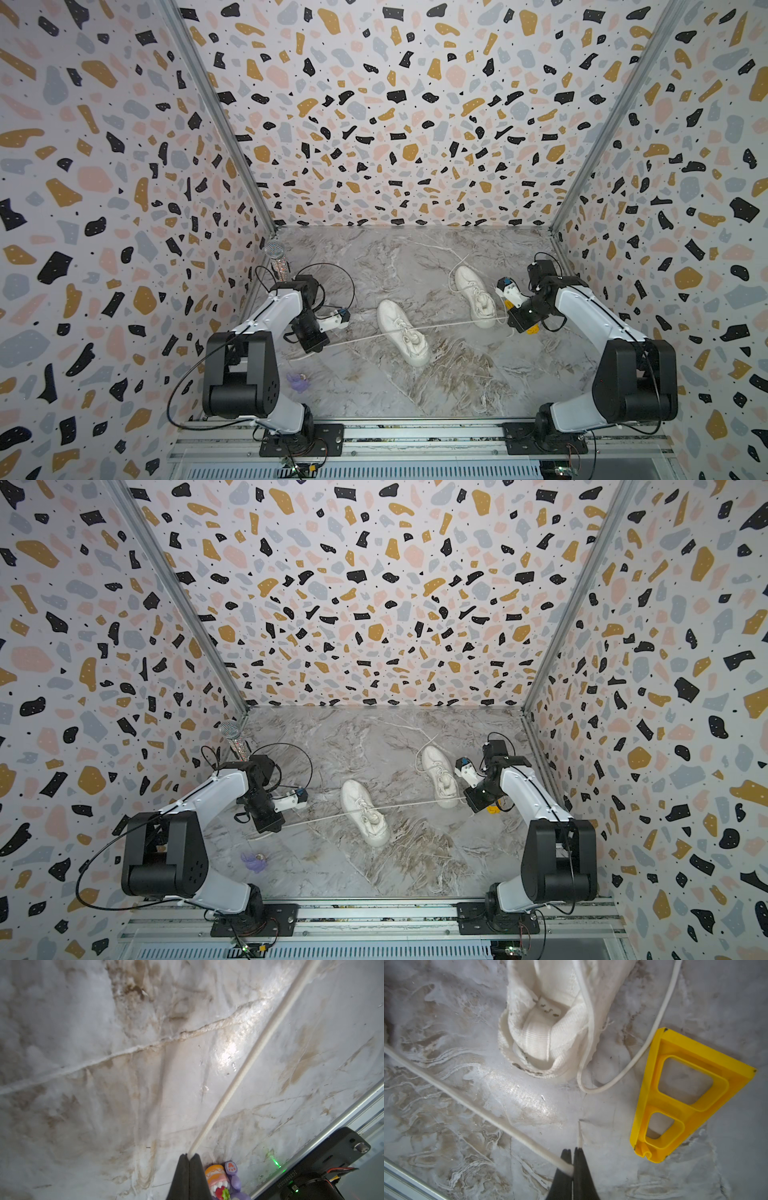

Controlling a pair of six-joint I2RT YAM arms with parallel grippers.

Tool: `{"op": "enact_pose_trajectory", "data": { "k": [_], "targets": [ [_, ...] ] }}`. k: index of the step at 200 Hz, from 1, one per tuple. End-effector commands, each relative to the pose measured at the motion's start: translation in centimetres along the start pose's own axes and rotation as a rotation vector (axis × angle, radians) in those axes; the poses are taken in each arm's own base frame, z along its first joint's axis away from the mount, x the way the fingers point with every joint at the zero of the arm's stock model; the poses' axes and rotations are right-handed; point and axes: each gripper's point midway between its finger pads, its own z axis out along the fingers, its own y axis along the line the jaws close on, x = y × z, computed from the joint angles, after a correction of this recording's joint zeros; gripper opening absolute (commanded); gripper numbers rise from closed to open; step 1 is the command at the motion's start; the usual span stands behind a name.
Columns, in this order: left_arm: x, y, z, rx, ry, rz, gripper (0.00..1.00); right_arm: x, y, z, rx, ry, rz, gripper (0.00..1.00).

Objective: Tie the shoes
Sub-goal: Tie the shoelace on the shoe, then wrap the shoelace around the shoelace.

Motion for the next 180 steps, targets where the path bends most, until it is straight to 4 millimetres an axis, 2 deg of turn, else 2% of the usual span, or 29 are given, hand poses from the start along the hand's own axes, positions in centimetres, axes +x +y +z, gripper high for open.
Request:
{"op": "enact_pose_trajectory", "data": {
  "k": [1, 22, 53, 79, 99, 119, 131, 142, 156, 167, 180],
  "targets": [
    [0.5, 0.6, 0.0, 0.009, 0.016, -0.005, 0.00, 1.4, -1.2, -0.8, 0.059, 0.023, 0.041, 0.00],
    [-0.6, 0.5, -0.5, 0.032, -0.027, -0.022, 0.00, 0.8, 0.4, -0.8, -0.026, -0.007, 0.038, 0.00],
    [-4.4, -1.3, -3.4, 0.113, -0.170, -0.038, 0.00, -1.0, 5.8, -1.8, -0.187, -0.085, -0.114, 0.00],
    [-8.5, -3.3, -6.9, 0.168, -0.317, -0.022, 0.00, -1.5, 10.6, -2.1, -0.307, -0.080, -0.281, 0.00],
    [-11.7, -4.8, -10.1, 0.228, -0.441, -0.014, 0.00, -0.8, 12.8, -1.0, -0.360, -0.001, -0.370, 0.14],
    [-13.9, -5.9, -13.1, 0.268, -0.533, 0.001, 0.00, -0.5, 12.8, -0.7, -0.349, 0.075, -0.446, 0.30],
    [-14.6, -6.4, -14.6, 0.285, -0.573, 0.007, 0.00, -2.0, 12.3, -1.6, -0.314, 0.036, -0.492, 0.36],
    [-14.8, -6.6, -15.7, 0.288, -0.595, 0.012, 0.00, -3.7, 13.0, -3.0, -0.330, -0.041, -0.526, 0.41],
    [-14.9, -6.7, -16.9, 0.270, -0.612, 0.017, 0.00, -6.1, 14.8, -4.7, -0.375, -0.148, -0.576, 0.50],
    [-14.9, -6.9, -17.7, 0.255, -0.631, 0.025, 0.00, -7.5, 16.7, -5.3, -0.421, -0.212, -0.617, 0.56],
    [-14.8, -7.1, -18.5, 0.242, -0.650, 0.025, 0.00, -9.4, 19.0, -5.5, -0.482, -0.292, -0.657, 0.57]
  ]
}}
